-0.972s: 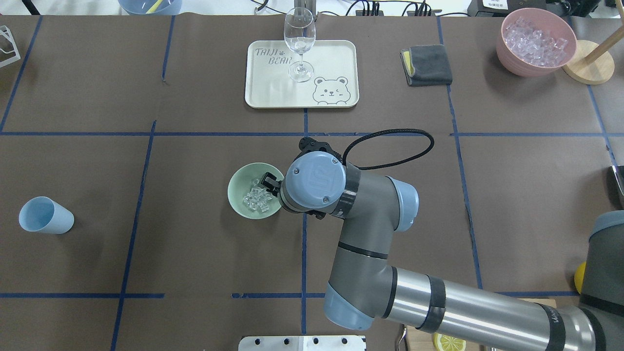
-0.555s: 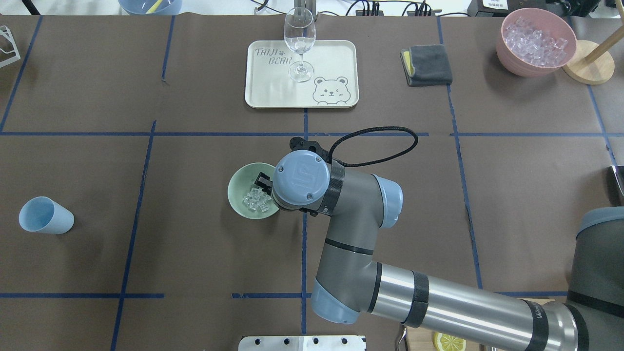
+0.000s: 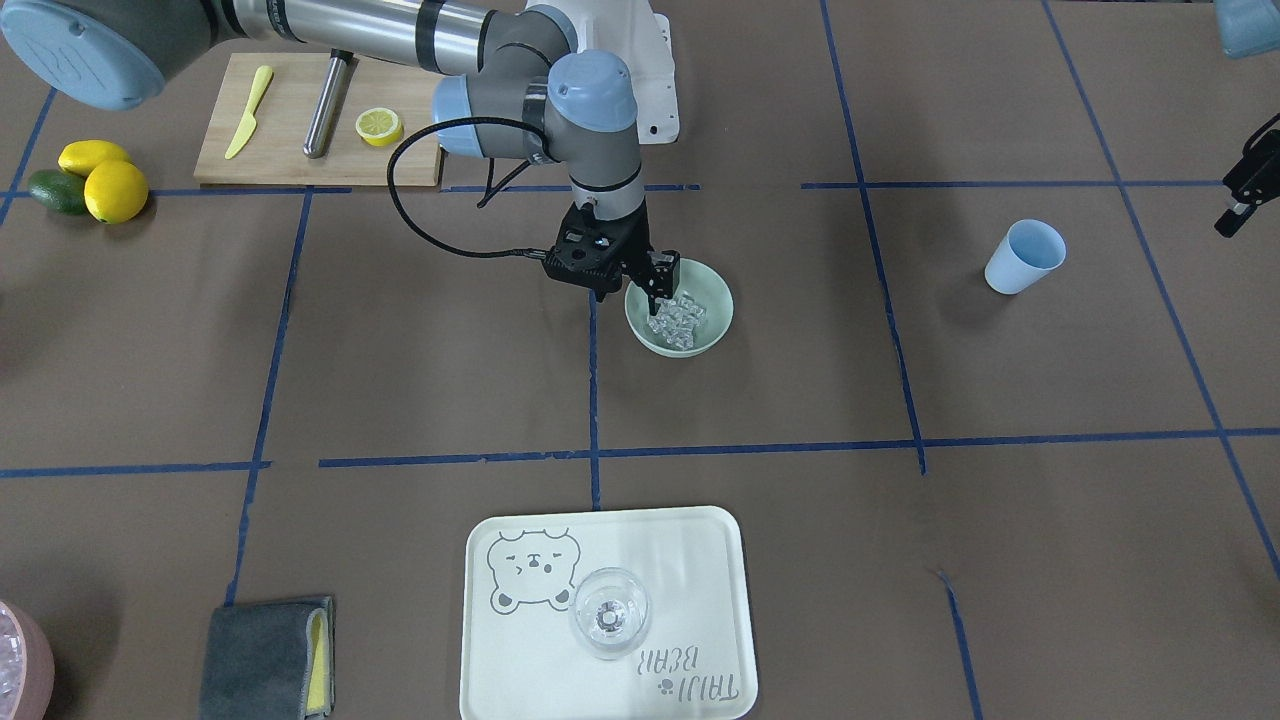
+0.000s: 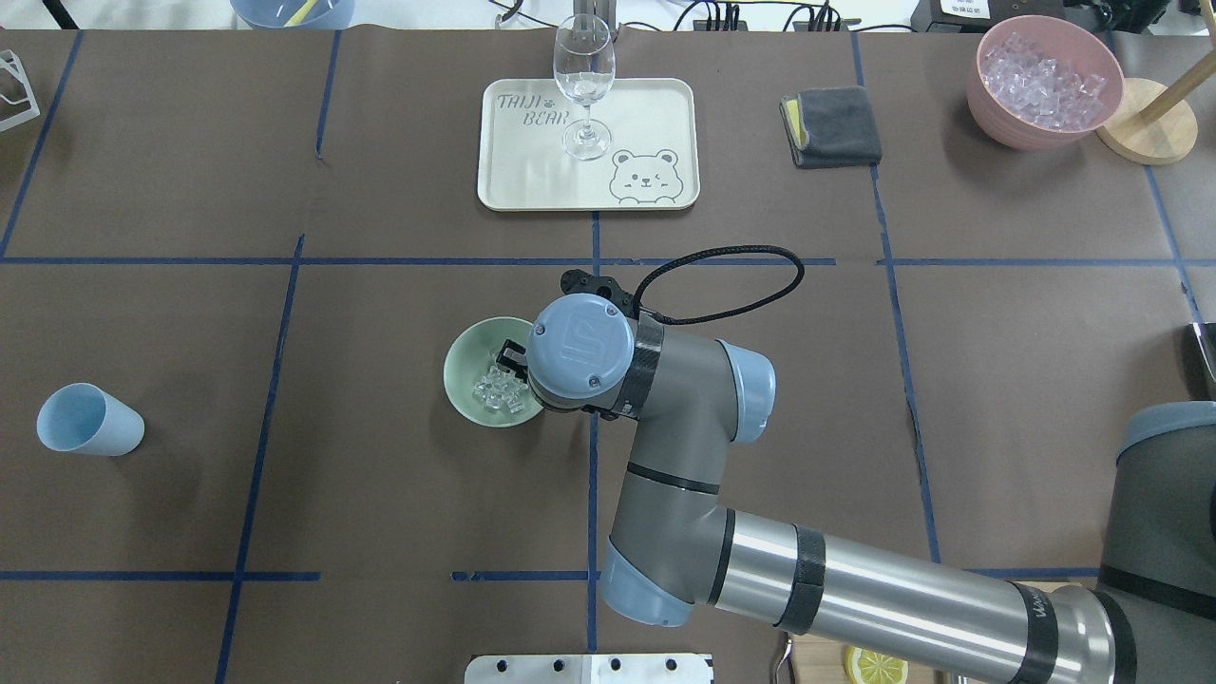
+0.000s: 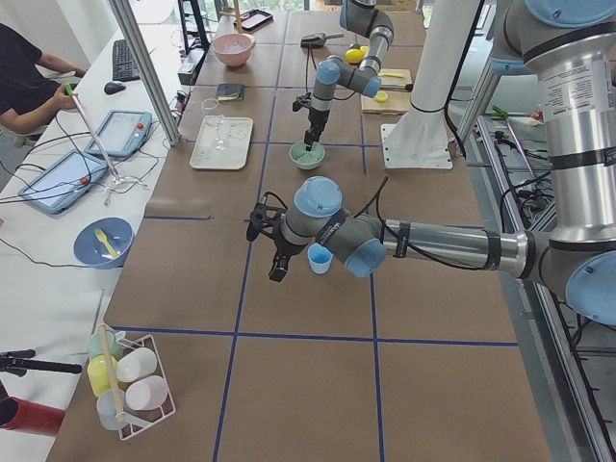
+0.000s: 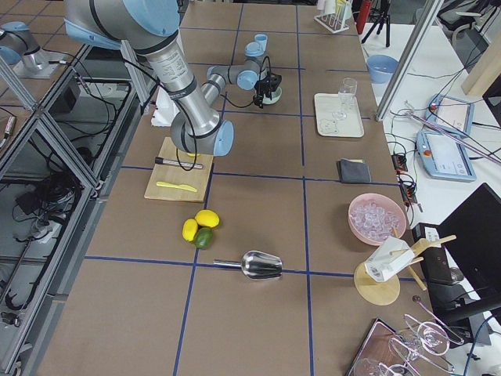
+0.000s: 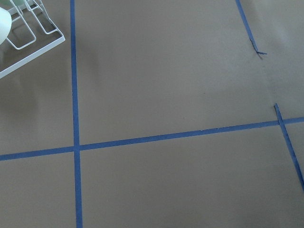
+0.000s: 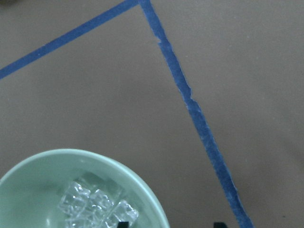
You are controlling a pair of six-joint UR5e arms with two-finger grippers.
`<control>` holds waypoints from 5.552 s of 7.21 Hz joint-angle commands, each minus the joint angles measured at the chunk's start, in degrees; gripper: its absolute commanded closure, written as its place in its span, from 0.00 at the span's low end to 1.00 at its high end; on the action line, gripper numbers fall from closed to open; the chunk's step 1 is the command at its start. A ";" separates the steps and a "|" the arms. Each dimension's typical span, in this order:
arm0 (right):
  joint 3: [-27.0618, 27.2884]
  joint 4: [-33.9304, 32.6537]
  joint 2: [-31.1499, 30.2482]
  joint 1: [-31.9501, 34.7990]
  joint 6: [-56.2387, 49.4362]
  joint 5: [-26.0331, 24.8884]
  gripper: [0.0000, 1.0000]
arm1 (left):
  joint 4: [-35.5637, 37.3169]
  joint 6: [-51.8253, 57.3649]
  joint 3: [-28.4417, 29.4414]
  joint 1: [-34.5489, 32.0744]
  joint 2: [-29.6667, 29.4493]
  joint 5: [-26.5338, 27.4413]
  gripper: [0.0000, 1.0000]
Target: Pour ice into bowl
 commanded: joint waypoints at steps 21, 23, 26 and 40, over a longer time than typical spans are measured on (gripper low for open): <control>18.65 31.29 -60.22 31.28 -44.87 31.13 1.00 | 38.72 26.72 3.35 -8.00 -13.01 -0.79 0.00; 17.69 31.21 -58.66 31.11 -44.78 30.60 1.00 | 38.63 26.72 3.17 -8.00 -12.83 -0.79 0.00; 15.39 31.03 -56.71 31.19 -44.60 30.07 0.08 | 38.63 26.72 2.73 -8.00 -12.57 -0.79 0.00; 18.99 -20.47 -51.96 68.98 -112.55 33.84 0.00 | 37.93 26.63 5.01 -7.47 -10.99 -0.88 0.00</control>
